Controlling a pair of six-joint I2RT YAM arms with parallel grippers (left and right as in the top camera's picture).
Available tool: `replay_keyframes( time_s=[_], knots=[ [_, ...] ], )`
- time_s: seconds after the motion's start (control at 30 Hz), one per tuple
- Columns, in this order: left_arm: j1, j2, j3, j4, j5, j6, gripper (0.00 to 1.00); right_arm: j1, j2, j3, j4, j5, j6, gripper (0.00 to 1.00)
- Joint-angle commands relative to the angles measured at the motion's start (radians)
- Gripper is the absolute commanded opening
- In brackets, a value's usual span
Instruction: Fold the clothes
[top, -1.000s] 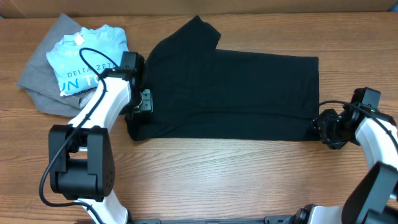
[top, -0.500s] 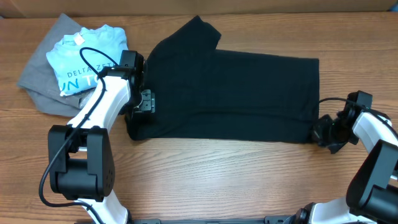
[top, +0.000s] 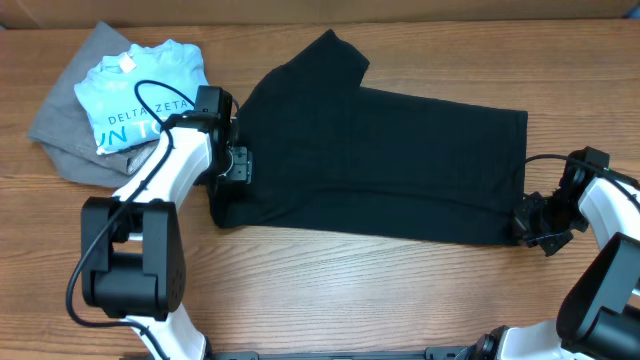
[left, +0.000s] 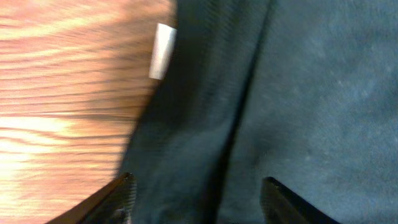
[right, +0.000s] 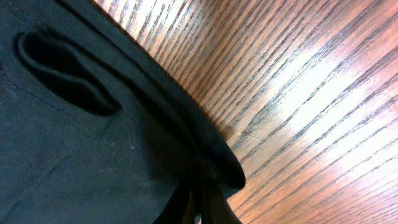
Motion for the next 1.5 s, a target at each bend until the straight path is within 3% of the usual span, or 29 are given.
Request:
replay_keyframes(
  time_s=[0.0, 0.13, 0.2, 0.67, 0.77, 0.8, 0.83, 0.97, 1.17, 1.37, 1.47],
  knots=[
    [0.007, 0.062, -0.013, -0.002, 0.15, 0.062, 0.55, -0.003, -0.025, 0.023, 0.009, 0.023, 0.0, 0.04],
    [0.008, 0.071, -0.011, -0.001, 0.145, 0.064, 0.12, -0.003, -0.025, 0.023, 0.009, 0.023, 0.0, 0.04],
    [0.016, 0.069, 0.0, -0.002, 0.134, 0.064, 0.04, -0.003, -0.025, 0.023, 0.012, 0.025, 0.0, 0.04],
    [0.116, 0.066, 0.117, -0.003, 0.097, 0.039, 0.06, -0.012, -0.025, 0.023, 0.007, 0.128, 0.027, 0.04],
    [0.116, 0.066, 0.135, -0.018, 0.097, 0.042, 0.19, -0.012, -0.025, 0.023, 0.005, 0.134, 0.027, 0.04],
    [0.116, 0.066, 0.147, -0.035, 0.097, 0.042, 0.31, -0.012, -0.025, 0.023, 0.004, 0.135, 0.027, 0.04],
    [0.116, 0.066, 0.155, -0.048, 0.097, 0.043, 0.36, -0.012, -0.025, 0.023, 0.004, 0.135, 0.027, 0.04],
    [0.116, 0.066, 0.198, -0.174, 0.128, 0.066, 0.47, -0.012, -0.025, 0.023, 0.0, 0.134, 0.027, 0.04],
    [0.115, 0.066, 0.169, -0.371, 0.249, 0.134, 0.47, -0.012, -0.025, 0.023, 0.001, 0.13, 0.027, 0.05],
    [0.116, 0.066, 0.047, -0.341, 0.307, 0.207, 0.47, -0.012, -0.025, 0.023, 0.002, 0.126, 0.027, 0.05],
    [0.116, 0.066, -0.01, -0.28, 0.306, 0.206, 0.24, -0.012, -0.025, 0.023, 0.002, 0.126, 0.027, 0.05]
  ],
)
